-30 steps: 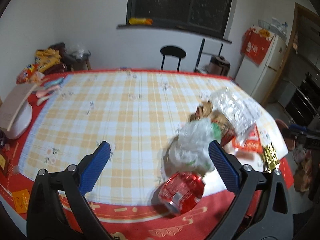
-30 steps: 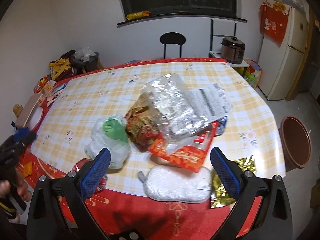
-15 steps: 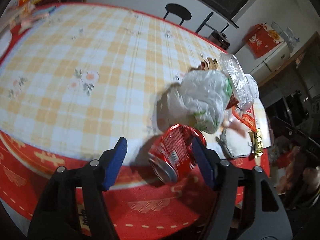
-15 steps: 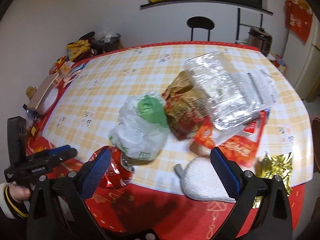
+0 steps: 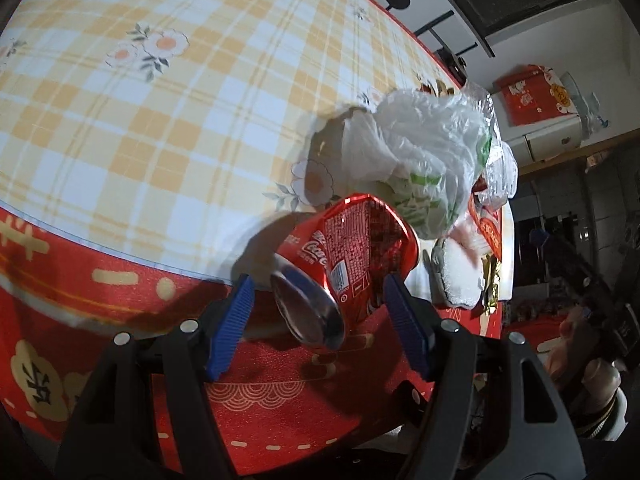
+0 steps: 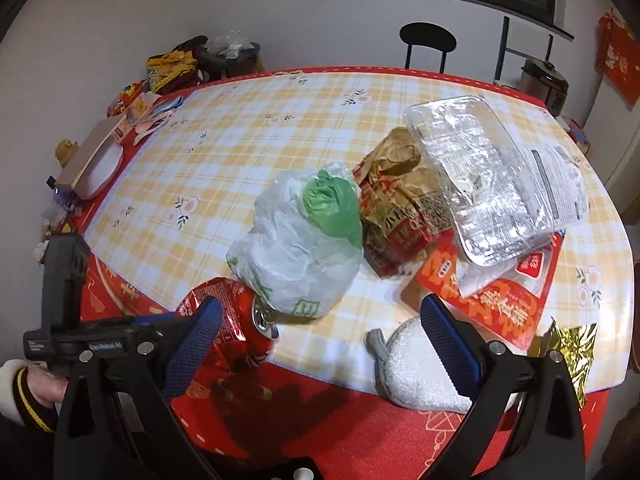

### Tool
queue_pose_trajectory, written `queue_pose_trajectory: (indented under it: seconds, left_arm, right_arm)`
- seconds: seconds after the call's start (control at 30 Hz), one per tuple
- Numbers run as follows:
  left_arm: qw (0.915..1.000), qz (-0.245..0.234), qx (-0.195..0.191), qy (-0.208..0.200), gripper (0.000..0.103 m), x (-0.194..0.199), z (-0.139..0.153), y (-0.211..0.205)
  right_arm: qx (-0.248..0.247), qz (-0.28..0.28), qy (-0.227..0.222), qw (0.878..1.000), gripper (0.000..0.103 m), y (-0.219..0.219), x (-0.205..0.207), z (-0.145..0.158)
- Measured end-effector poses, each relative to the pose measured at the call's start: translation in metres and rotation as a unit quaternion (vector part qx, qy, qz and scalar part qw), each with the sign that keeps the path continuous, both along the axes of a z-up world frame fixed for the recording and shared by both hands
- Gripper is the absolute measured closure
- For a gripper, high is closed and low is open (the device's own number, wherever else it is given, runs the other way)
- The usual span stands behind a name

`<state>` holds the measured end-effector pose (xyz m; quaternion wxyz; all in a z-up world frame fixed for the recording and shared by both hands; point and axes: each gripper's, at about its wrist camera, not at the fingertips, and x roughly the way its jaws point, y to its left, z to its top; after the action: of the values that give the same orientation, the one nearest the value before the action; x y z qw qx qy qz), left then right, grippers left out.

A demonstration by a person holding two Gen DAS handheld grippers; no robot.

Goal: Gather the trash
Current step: 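Reach the left tool to the crushed red can and close on it, then grasp the white plastic bag with the right tool while the left tool holds the can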

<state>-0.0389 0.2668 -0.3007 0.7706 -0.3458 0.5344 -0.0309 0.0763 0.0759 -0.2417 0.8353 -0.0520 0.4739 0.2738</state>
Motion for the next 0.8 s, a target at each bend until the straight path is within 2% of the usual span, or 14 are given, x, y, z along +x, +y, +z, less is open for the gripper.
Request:
queue_pose_trajectory:
  seconds: [0.2,0.4,0.57,0.73,0.8]
  left_arm:
    - [0.9999,0.002,-0.006,0.014,0.036,0.010,-0.014,0.000]
    - [0.9999,-0.004,0.002,0.013,0.036,0.014,-0.017,-0.003]
    - [0.9999,0.010,-0.003,0.014,0.057,0.012,-0.020,0.006]
    - [0.9998,0.017,0.006,0.003,0.061,0.007,-0.016,0.012]
    - [0.9996,0.028,0.005,-0.001,0.061,0.002,-0.014,0.019]
  right_arm:
    - [0.000,0.022,-0.003,1.000,0.005,0.013,0.007,-0.003]
    - [-0.024,0.041,-0.039,0.998,0.005,0.041,0.022,-0.008]
    - [-0.043,0.044,-0.066,0.996,0.005,0.069,0.041,-0.016]
    - [-0.076,0.033,-0.049,0.995,0.005,0.085,0.058,-0.035]
    - [-0.081,0.033,-0.030,0.996,0.012,0.086,0.059,-0.044]
